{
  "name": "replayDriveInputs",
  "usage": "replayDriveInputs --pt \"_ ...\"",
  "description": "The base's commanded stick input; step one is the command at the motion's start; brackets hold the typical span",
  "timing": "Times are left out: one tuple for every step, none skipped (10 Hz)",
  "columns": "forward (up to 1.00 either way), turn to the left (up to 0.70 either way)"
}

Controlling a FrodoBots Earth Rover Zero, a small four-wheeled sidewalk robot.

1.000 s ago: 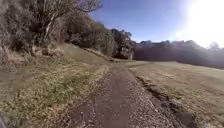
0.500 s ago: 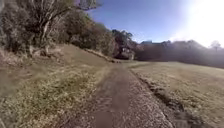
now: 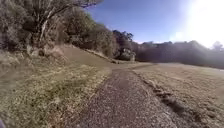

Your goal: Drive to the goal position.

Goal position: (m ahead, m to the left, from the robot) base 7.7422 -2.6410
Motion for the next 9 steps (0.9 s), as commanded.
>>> replayDriveInputs --pt "0.60 0.00" --pt "0.60 -0.01" --pt "0.60 -0.02" --pt "0.60 -0.15" --pt "0.60 -0.15" --pt "0.60 -0.15" --pt "0.60 -0.15" --pt "0.60 -0.15" --pt "0.60 -0.15"
